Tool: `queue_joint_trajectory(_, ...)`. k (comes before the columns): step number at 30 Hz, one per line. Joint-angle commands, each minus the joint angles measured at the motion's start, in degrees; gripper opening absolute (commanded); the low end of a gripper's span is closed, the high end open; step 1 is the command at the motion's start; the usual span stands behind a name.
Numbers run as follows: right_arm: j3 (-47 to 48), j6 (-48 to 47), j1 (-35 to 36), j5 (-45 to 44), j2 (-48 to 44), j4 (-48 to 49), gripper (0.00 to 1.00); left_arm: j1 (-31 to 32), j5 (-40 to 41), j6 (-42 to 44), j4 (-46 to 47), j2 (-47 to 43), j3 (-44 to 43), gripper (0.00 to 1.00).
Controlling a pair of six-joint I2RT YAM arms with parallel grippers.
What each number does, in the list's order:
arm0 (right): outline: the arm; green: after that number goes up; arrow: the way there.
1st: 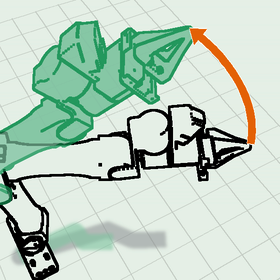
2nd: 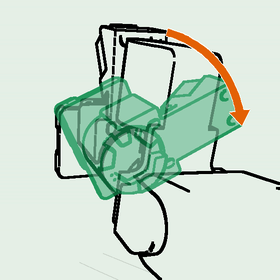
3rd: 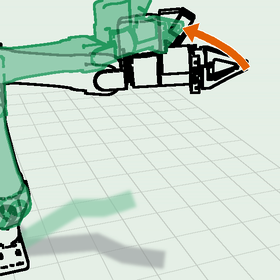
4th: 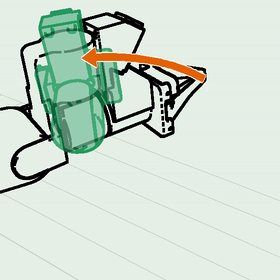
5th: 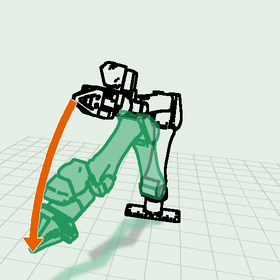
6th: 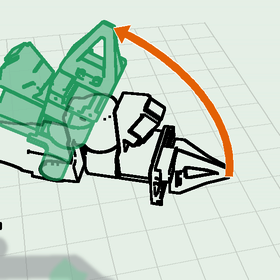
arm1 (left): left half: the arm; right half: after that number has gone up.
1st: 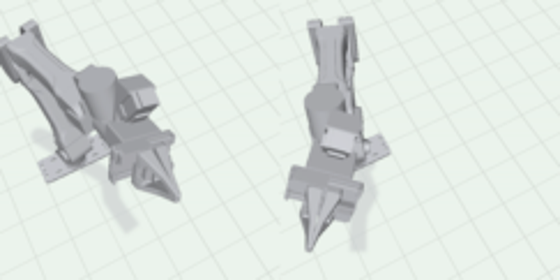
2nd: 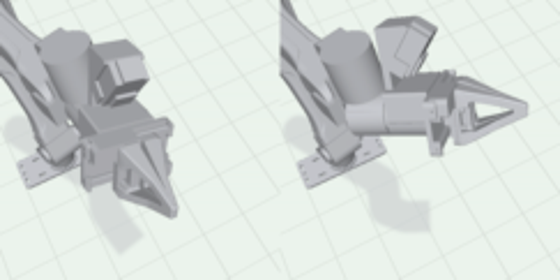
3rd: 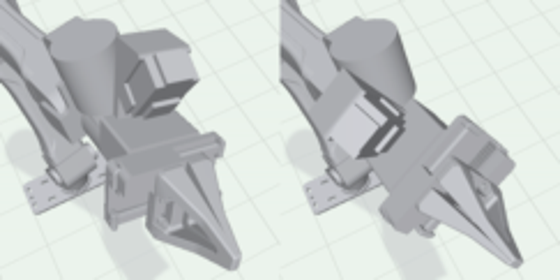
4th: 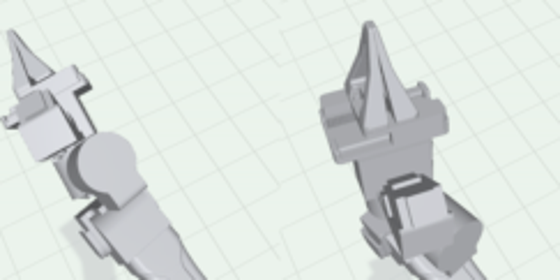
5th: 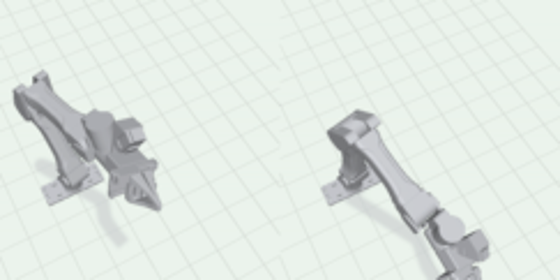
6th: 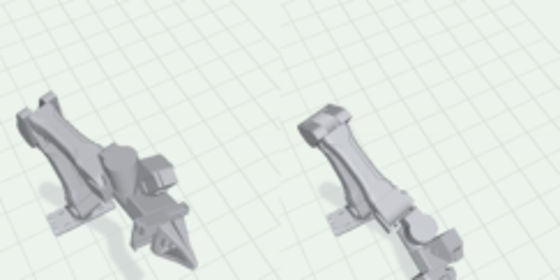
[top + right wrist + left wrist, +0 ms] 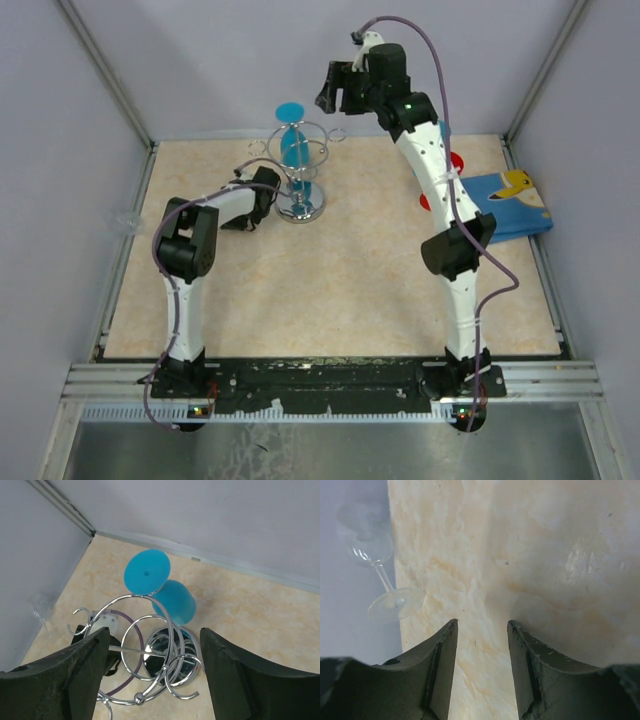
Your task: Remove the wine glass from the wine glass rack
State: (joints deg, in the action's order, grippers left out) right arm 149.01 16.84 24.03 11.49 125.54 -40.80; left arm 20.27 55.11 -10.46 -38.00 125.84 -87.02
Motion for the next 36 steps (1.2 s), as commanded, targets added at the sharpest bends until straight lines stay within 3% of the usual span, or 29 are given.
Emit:
queue_joint_trajectory(1,3.35,4.28,-1.77,6.79,2.37,6.99,0.73,0.7,-13.94,-5.24,-1.08,-0.66,1.77,0.54)
queue_joint_trajectory(10,6.04,9.32,-3.45,12.63,8.66,17.94,0.76,0.69,-15.25,-6.9,-4.82,-5.68,2.36,0.61)
queue_joint_trajectory(15,6.93,12.37,-3.98,14.77,11.68,24.02,0.66,0.57,-15.68,-8.0,-7.35,-8.03,3.05,0.62)
queue_joint_trajectory(19,6.74,11.69,-4.03,15.09,12.82,24.25,0.63,0.38,-16.56,-9.37,-8.91,-10.68,3.99,0.62)
queue_joint_trajectory(27,2.64,6.19,-4.07,11.35,7.7,20.94,0.67,-1.89,-19.03,-14.34,-13.47,-24.03,7.83,0.64)
queue_joint_trajectory(31,0.7,5.13,-4.07,10.15,6.02,19.86,0.68,-1.82,-22.2,-15.24,-15.7,-31.42,9.01,0.58)
queue_joint_trajectory(36,-0.15,4.21,-4.05,9.29,5.07,18.29,0.69,-1.82,-26.47,-14.75,-15.58,-39.94,8.65,0.39)
